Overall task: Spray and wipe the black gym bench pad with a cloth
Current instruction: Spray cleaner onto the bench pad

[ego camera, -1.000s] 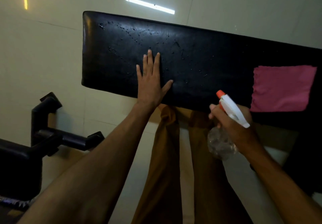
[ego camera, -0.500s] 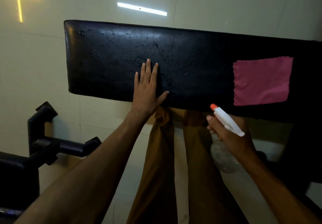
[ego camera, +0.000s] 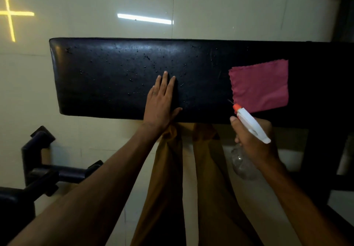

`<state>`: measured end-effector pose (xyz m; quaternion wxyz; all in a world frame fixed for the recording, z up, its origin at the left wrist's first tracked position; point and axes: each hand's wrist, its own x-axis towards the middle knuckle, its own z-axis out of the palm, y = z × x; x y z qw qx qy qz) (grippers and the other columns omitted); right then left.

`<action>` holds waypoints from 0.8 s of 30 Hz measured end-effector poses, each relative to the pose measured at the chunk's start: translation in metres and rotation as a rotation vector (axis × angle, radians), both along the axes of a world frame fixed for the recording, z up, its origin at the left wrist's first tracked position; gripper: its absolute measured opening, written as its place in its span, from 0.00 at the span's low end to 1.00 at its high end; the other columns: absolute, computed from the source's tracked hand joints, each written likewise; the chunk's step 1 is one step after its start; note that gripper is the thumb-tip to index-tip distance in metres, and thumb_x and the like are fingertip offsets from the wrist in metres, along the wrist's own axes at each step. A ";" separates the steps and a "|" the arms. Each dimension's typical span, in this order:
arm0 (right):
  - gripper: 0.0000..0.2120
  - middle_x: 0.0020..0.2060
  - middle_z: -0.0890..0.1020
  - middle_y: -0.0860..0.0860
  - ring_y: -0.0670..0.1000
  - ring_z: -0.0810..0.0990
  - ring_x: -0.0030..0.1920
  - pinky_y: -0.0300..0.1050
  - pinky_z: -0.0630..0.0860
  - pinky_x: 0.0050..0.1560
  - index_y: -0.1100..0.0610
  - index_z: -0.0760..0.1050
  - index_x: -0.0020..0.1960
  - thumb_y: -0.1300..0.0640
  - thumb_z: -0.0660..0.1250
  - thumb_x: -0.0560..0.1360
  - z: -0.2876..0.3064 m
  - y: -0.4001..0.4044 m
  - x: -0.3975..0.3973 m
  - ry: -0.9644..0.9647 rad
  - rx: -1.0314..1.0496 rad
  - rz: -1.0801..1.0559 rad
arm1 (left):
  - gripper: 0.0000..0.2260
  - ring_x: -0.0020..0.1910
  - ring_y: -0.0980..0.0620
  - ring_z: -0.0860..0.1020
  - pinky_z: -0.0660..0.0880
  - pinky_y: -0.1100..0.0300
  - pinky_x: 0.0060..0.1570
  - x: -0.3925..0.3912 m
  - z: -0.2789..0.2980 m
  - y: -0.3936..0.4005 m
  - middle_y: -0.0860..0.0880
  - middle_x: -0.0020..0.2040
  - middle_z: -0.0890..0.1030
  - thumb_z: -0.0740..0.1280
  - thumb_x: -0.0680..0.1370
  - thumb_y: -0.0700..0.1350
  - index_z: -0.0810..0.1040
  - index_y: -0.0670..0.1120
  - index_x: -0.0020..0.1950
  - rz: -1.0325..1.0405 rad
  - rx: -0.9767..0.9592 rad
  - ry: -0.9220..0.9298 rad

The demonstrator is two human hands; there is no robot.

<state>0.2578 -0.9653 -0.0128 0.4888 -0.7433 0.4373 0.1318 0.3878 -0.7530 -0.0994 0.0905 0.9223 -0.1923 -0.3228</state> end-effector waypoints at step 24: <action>0.08 0.36 0.83 0.52 0.52 0.83 0.37 0.49 0.79 0.38 0.47 0.80 0.42 0.45 0.69 0.78 0.003 -0.051 -0.039 -0.210 -0.068 -0.051 | 0.43 0.82 0.43 0.48 0.50 0.43 0.80 -0.005 0.010 -0.024 0.44 0.83 0.47 0.74 0.76 0.46 0.51 0.49 0.83 -0.036 0.008 -0.016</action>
